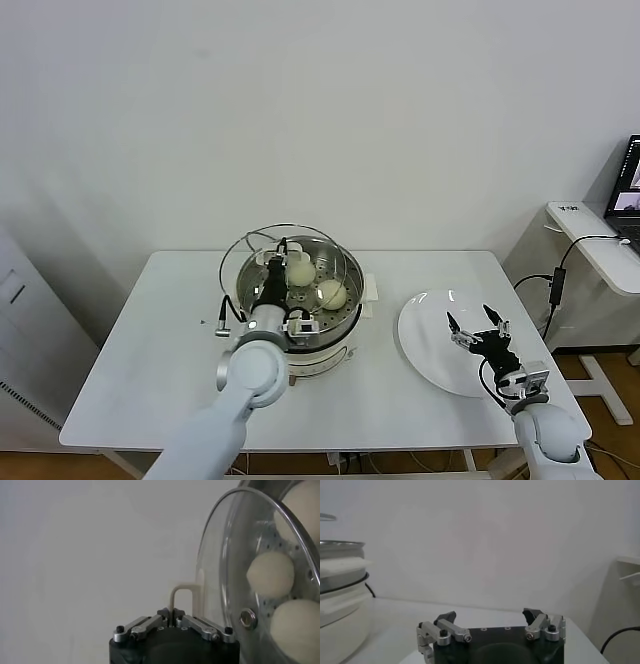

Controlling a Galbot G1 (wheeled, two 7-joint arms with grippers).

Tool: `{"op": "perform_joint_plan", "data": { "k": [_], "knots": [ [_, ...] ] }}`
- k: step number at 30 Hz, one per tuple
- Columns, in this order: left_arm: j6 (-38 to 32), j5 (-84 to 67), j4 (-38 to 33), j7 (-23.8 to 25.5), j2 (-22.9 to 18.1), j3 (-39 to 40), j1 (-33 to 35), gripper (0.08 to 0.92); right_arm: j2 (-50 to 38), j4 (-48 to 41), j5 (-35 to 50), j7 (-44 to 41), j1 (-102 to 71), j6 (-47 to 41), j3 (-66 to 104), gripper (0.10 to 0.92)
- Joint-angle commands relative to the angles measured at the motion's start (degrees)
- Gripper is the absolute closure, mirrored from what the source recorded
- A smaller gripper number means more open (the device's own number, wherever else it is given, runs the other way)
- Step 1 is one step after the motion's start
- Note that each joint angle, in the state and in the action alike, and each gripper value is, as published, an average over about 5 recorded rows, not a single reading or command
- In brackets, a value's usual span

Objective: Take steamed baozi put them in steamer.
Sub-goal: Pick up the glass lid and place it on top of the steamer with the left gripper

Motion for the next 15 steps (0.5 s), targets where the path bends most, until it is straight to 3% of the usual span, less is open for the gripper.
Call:
{"op": "perform_joint_plan", "data": {
  "k": [1, 15],
  "knots": [
    [0.4, 2.9, 2.2, -0.1, -3.9, 1.2, -0.3, 0.89, 0.1, 0.0, -0.1, 0.0, -0.1, 0.1, 0.0, 0.203],
    [0.4, 6.0, 3.2, 0.0, -7.5, 0.2, 1.6, 0.89, 0.3, -0.6, 0.0, -0.2, -0.3, 0.4, 0.4, 0.203]
  ]
}}
